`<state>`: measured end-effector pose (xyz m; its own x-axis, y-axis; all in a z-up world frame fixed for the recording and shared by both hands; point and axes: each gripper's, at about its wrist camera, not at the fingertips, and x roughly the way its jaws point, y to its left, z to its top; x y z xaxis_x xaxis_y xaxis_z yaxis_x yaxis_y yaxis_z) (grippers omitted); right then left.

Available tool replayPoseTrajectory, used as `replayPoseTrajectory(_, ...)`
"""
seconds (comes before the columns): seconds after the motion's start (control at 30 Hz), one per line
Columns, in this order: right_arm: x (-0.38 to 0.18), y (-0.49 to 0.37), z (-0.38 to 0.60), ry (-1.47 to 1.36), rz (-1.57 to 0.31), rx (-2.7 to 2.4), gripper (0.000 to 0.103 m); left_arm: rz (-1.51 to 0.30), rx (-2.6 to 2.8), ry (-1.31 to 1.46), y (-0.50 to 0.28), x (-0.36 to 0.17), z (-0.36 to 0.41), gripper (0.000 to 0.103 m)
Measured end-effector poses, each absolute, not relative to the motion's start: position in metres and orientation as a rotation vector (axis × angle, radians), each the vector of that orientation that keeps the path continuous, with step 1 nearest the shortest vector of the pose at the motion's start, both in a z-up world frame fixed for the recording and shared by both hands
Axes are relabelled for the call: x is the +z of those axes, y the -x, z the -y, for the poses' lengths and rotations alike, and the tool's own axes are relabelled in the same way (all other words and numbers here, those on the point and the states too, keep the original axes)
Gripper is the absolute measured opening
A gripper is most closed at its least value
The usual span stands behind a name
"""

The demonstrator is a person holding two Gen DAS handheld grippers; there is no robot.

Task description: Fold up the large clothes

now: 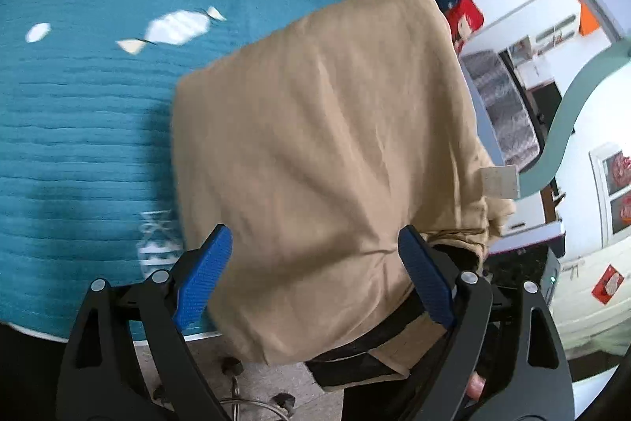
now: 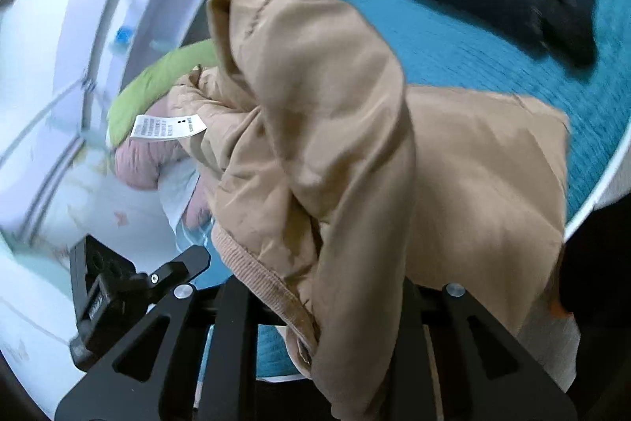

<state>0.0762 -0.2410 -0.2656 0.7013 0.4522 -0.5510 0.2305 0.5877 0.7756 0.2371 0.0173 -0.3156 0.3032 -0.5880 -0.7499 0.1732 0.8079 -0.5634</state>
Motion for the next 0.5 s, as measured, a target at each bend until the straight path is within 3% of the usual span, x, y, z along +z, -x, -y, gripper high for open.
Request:
replayPoseTrajectory(0.1, -0.285, -0.077, 0.258, -1.008, -0.861, 0.072, 0.029, -1.197, -0.524, 0.375, -0.25, -0.33, 0.003, 0.086)
replayPoseTrajectory(0.23, -0.283, -0.069, 0.273, -1.02, -0.891, 0.046, 0.032, -1.23, -0.521, 0.311, -0.265, -0.346, 0.026, 0.086)
replayPoseTrajectory(0.37, -0.254, -0.058, 0.278, -0.863, -0.93, 0.021, 0.042, -1.248, -0.508, 0.301, -0.273, -0.351, 0.032, 0.087)
replayPoseTrajectory(0.5, -0.207, -0.04, 0.28, -0.674, -0.839, -0.025, 0.042, -1.249, -0.518, 0.291, -0.273, -0.348, 0.037, 0.087)
